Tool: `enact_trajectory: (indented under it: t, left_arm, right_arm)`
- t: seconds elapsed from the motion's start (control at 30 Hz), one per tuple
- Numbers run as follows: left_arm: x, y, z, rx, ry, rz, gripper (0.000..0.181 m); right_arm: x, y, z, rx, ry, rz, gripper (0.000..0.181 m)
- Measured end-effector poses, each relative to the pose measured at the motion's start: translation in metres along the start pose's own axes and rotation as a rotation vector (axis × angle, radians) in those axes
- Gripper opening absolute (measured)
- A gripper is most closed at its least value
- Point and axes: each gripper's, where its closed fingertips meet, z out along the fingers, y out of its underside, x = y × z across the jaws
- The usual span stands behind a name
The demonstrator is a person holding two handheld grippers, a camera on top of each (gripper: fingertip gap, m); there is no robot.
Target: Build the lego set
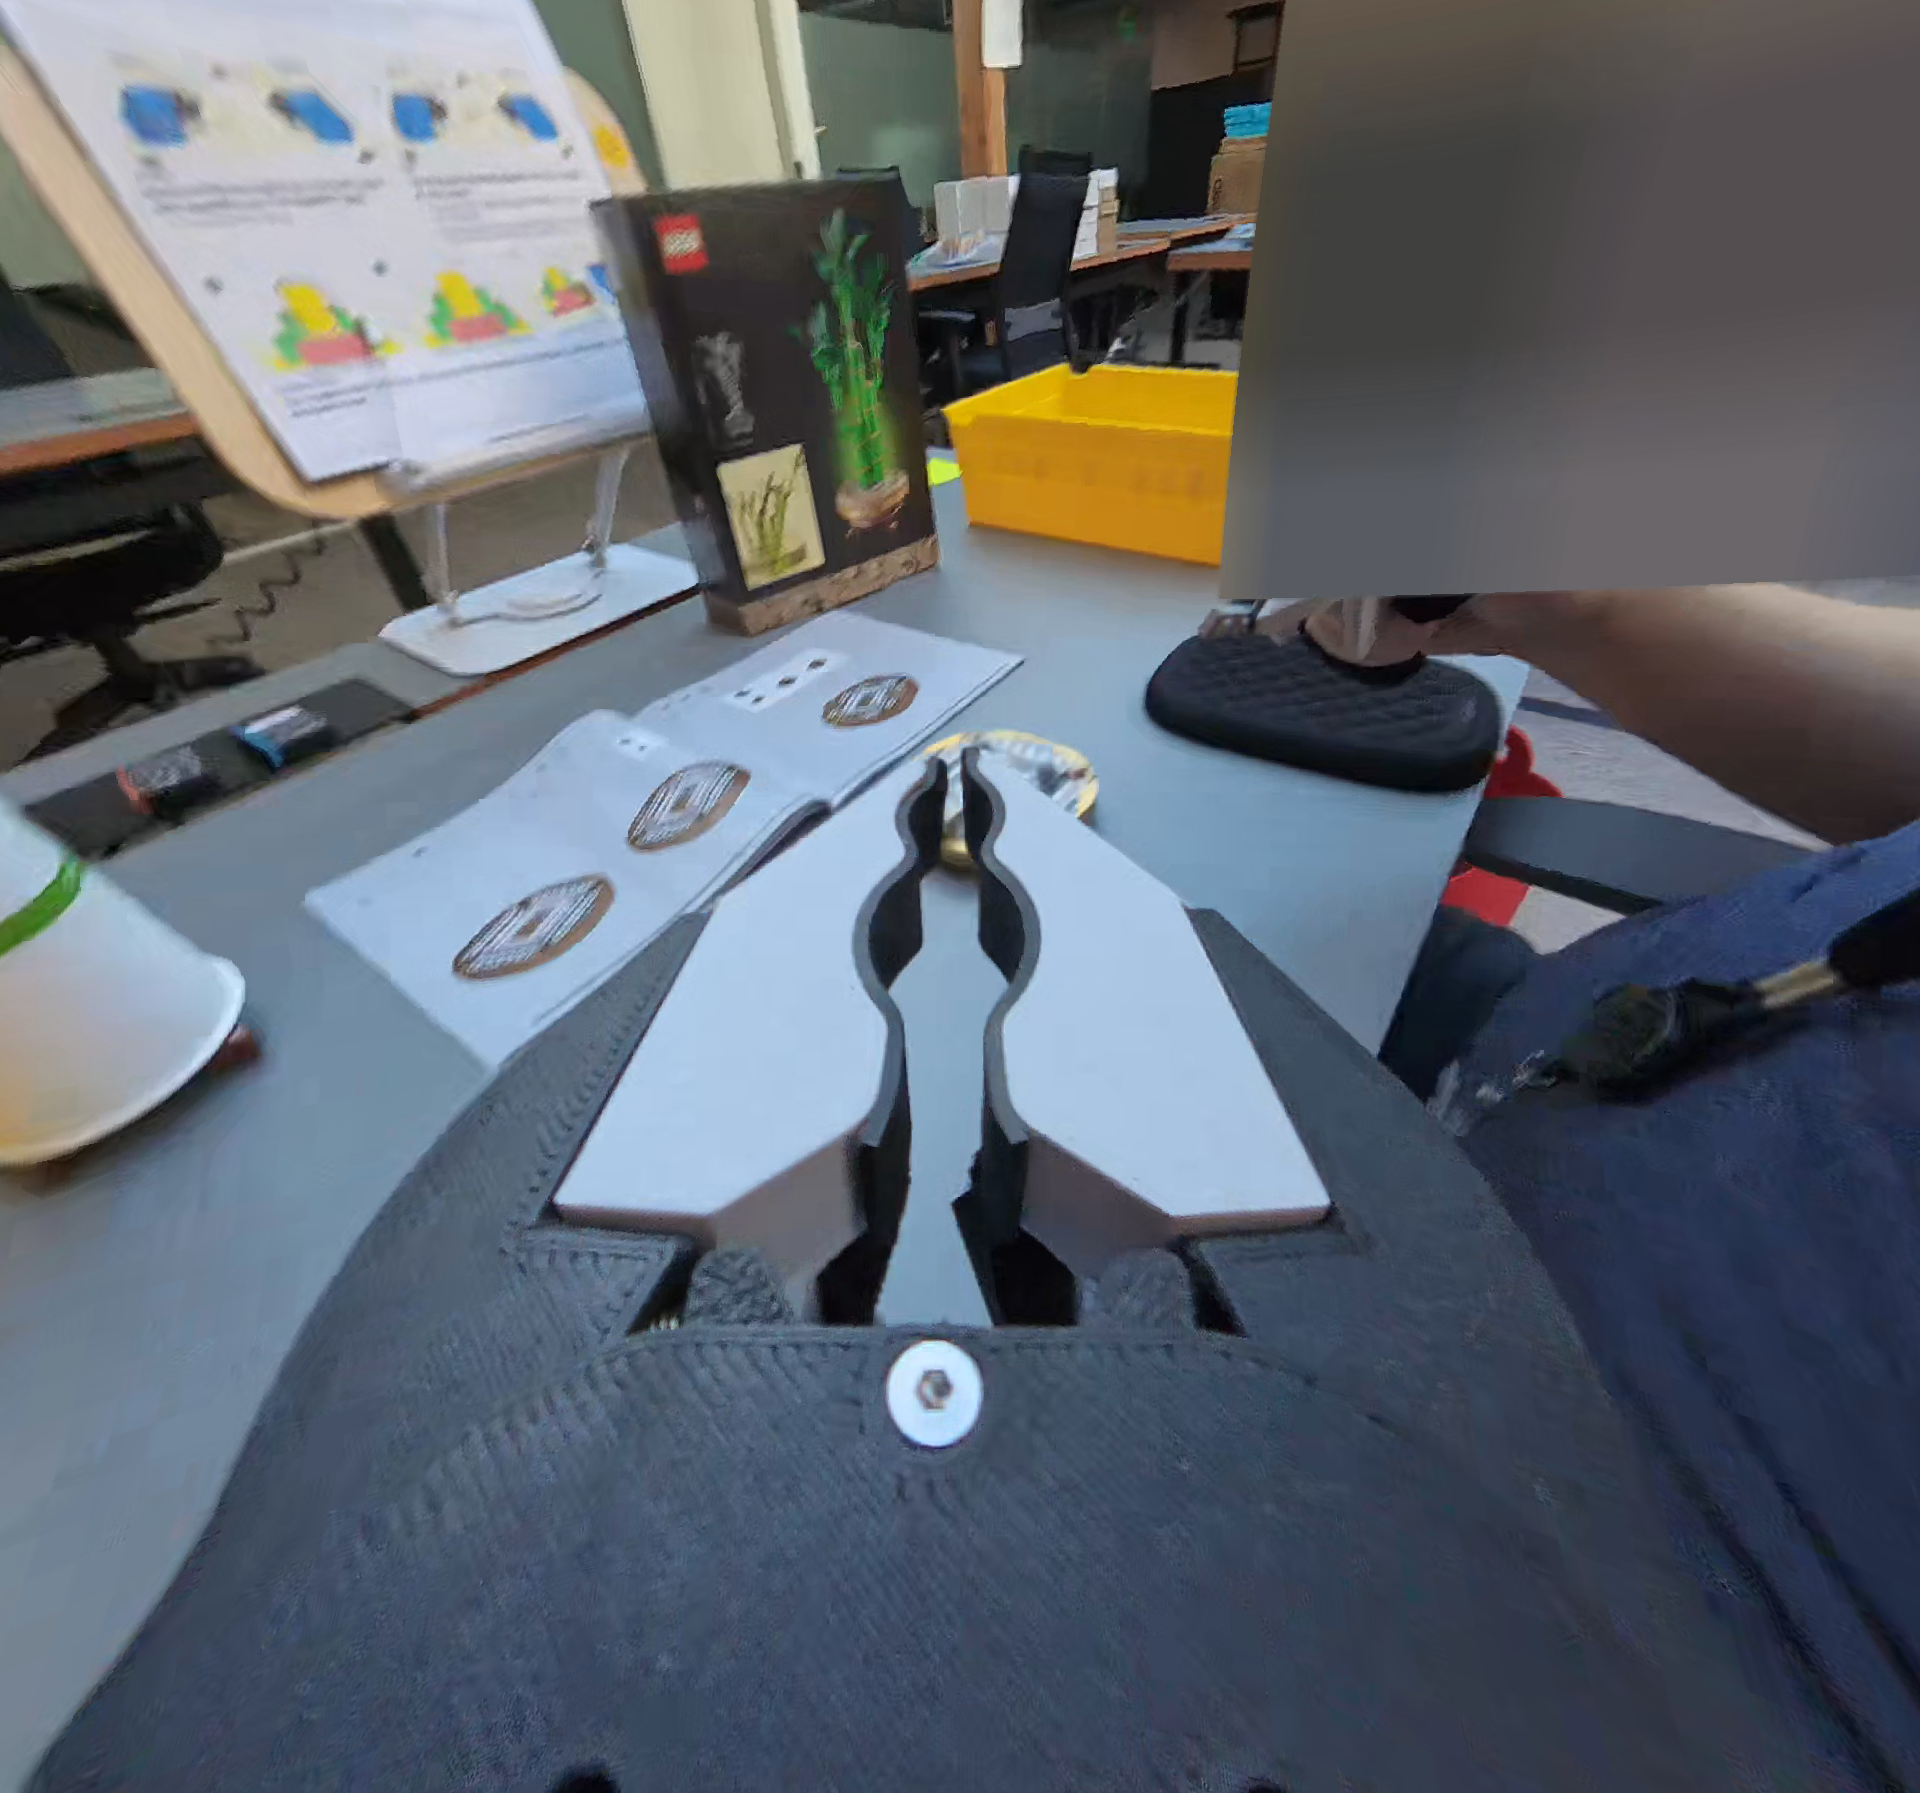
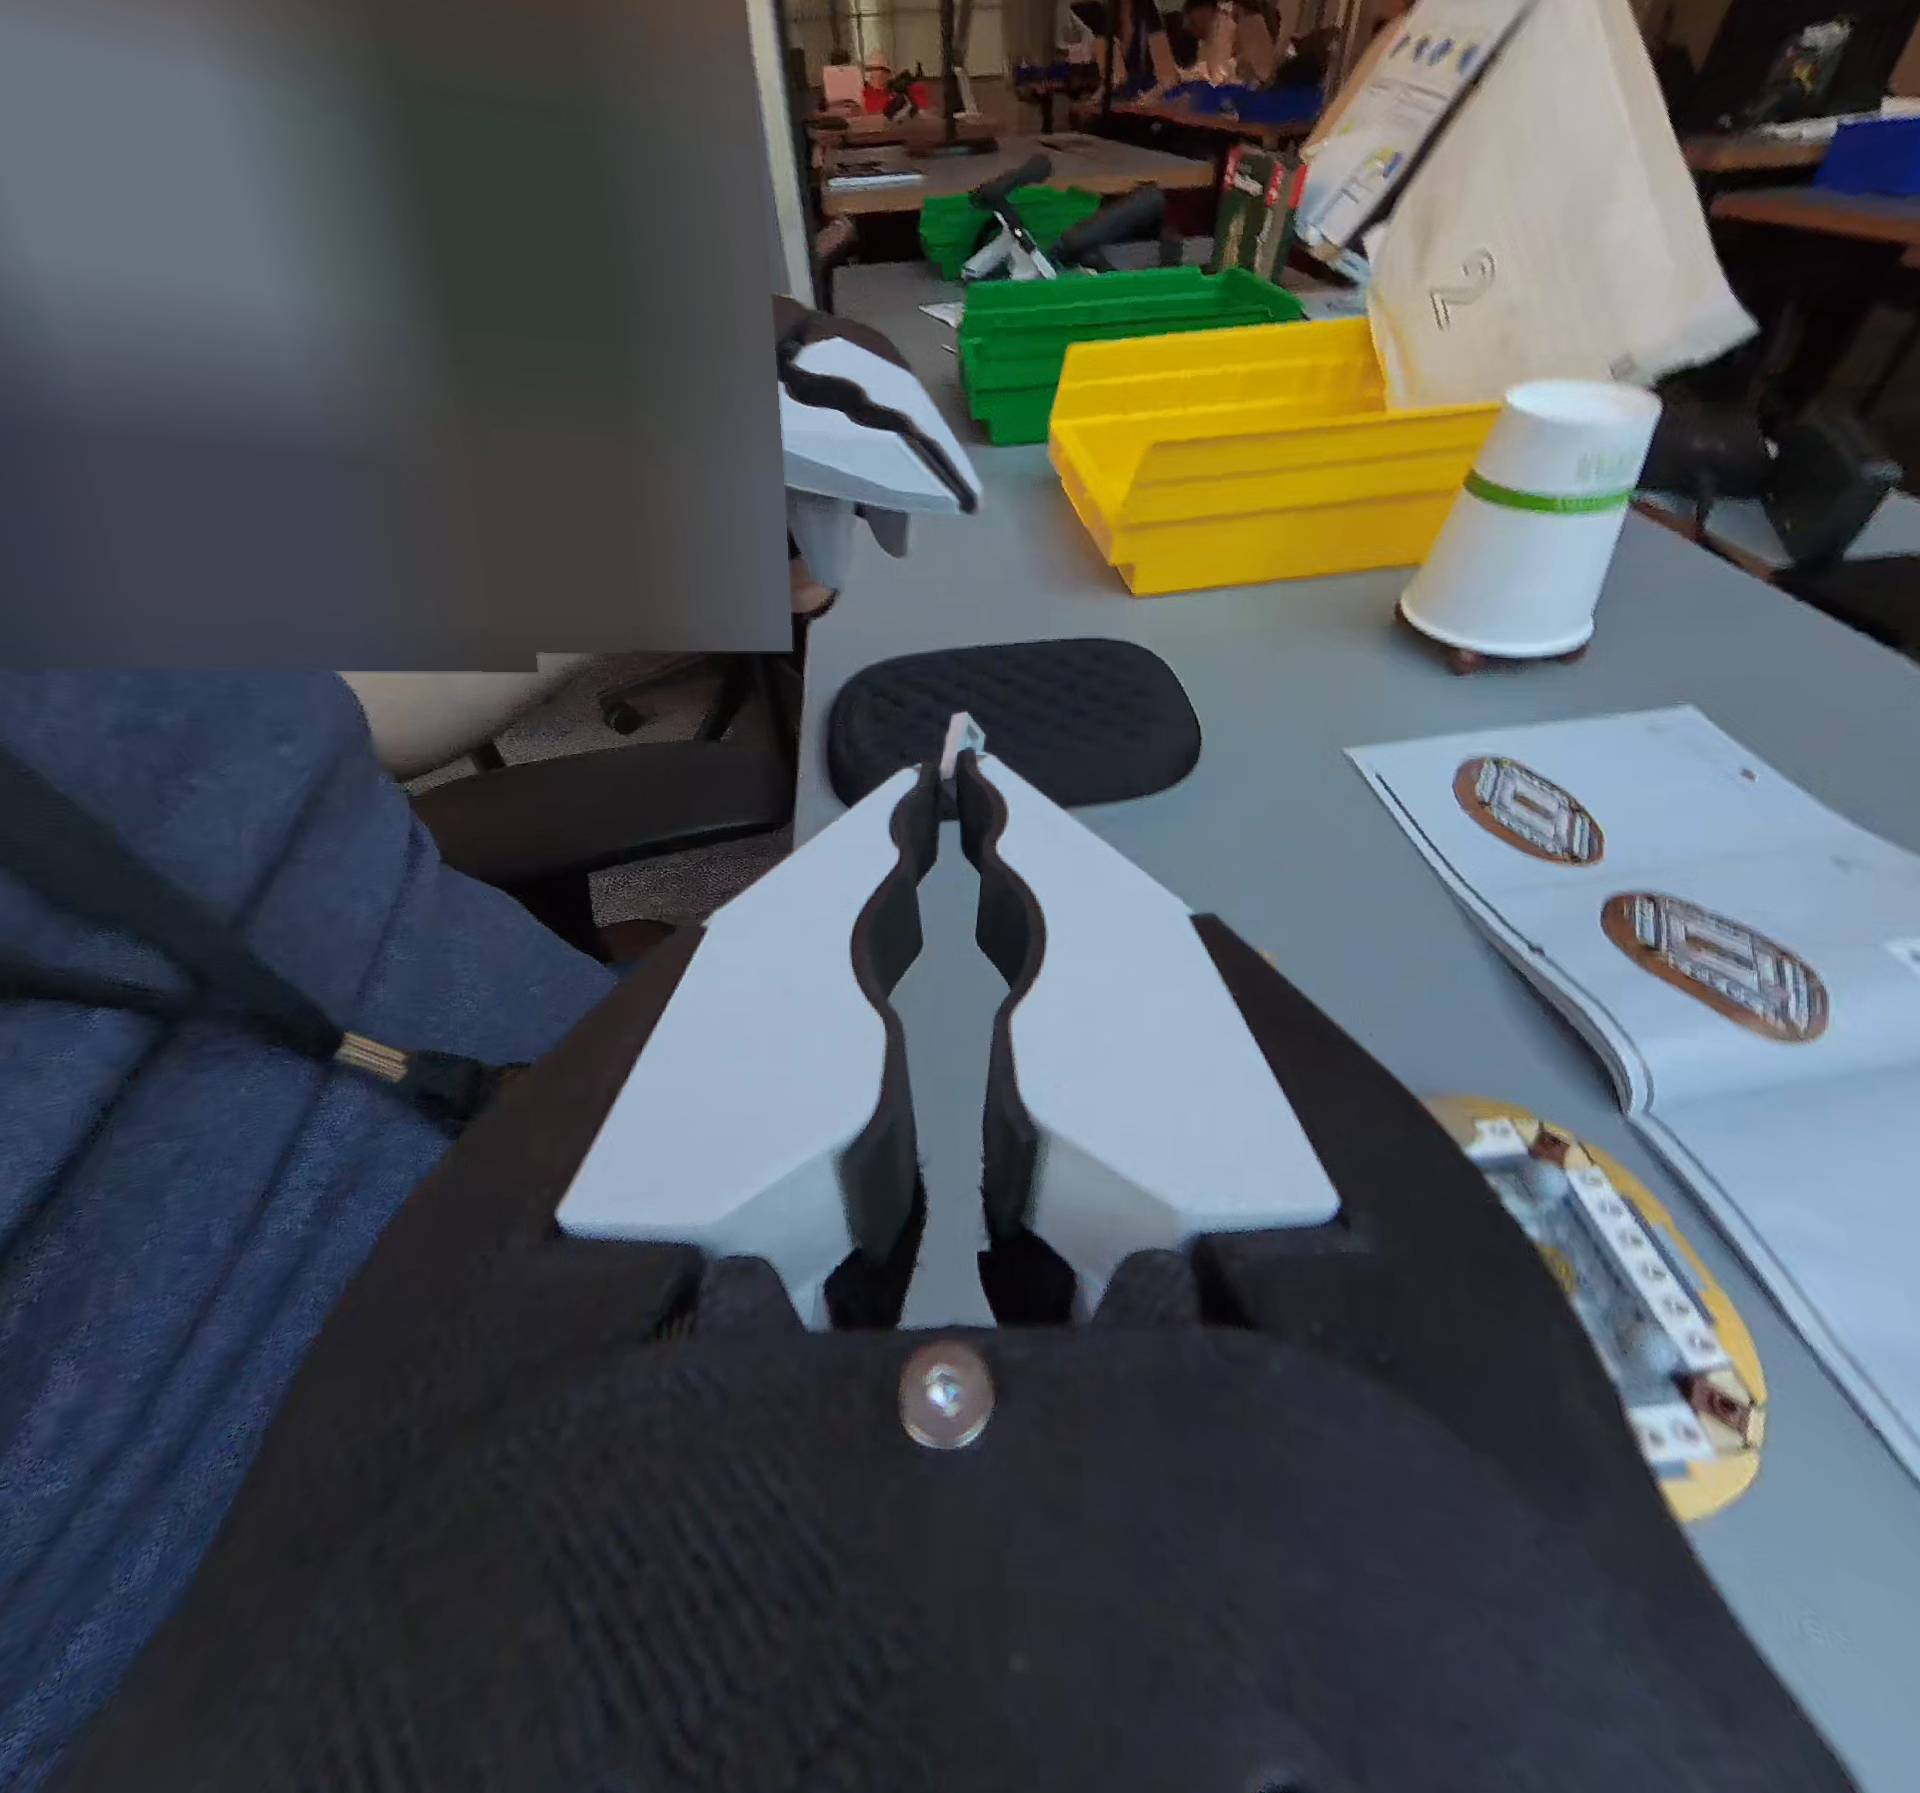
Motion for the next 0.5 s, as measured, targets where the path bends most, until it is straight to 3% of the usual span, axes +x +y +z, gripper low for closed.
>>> enact_trajectory:
  t: [0.1, 0.23, 0.33, 0.5]
  left_arm:
    - [-0.032, 0.024, -0.030, -0.045, -0.078, -0.084, 0.004]
    - [-0.037, 0.005, -0.055, 0.068, -0.037, -0.188, 0.006]
    - [-0.031, -0.006, -0.065, 0.147, -0.045, -0.180, 0.005]
    - [0.001, -0.010, -0.078, 0.159, -0.036, -0.179, 0.005]
  right_arm:
    - [0.022, 0.036, 0.007, -0.028, 0.025, 0.109, 0.002]
    - [0.032, 0.060, 0.024, -0.050, 0.005, 0.180, 0.002]
    - [0.038, 0.068, 0.032, -0.063, -0.007, 0.201, 0.002]
    - [0.025, 0.061, 0.027, -0.032, 0.007, 0.196, 0.002]
